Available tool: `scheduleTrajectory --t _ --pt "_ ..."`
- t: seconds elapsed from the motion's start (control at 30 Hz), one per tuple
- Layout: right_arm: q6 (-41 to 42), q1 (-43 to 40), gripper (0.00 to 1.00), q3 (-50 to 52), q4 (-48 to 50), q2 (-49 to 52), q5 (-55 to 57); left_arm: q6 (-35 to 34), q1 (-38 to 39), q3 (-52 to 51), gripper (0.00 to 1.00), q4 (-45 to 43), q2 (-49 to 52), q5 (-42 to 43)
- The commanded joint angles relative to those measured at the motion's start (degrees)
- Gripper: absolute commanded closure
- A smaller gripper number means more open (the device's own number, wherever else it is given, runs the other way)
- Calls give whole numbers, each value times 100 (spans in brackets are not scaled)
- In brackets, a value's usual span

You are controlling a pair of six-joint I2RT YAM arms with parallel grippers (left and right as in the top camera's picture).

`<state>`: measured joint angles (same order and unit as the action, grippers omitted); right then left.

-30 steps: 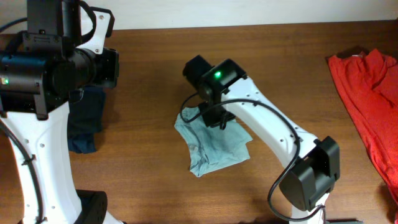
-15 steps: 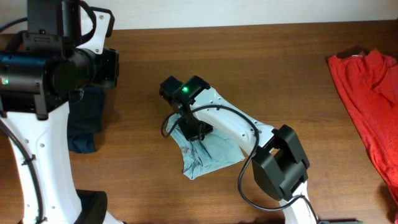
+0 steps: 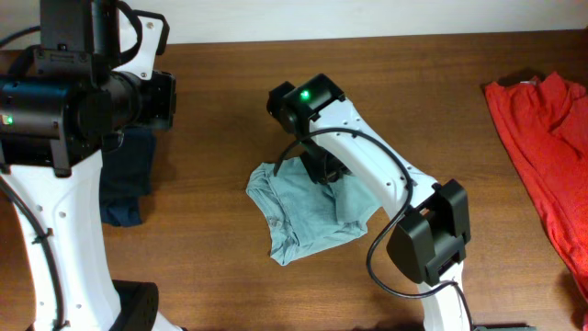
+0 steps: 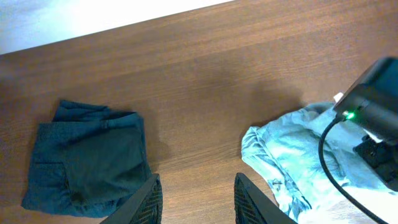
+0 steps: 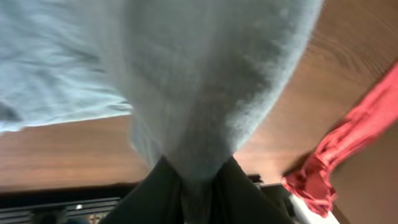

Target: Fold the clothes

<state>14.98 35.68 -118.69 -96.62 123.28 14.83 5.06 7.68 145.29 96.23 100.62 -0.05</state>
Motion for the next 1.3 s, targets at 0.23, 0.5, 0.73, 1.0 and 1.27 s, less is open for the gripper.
scheduleTrajectory --t 0.23,0.5,0.73,1.0,1.27 --pt "-116 798 83 79 1246 50 -1891 -50 -24 -11 58 -15 7 -26" --pt "-98 1185 82 157 1589 791 -2085 -50 -24 -11 57 -13 7 -24" --pt "-101 1344 81 181 1628 1156 -2522 -50 -24 -11 57 -13 7 -42" --pt "-103 1381 69 175 1637 1143 -2824 -50 -24 -11 57 -13 7 -39" --pt "-125 1381 59 20 1655 911 -2841 -52 -24 -11 57 -15 7 -39"
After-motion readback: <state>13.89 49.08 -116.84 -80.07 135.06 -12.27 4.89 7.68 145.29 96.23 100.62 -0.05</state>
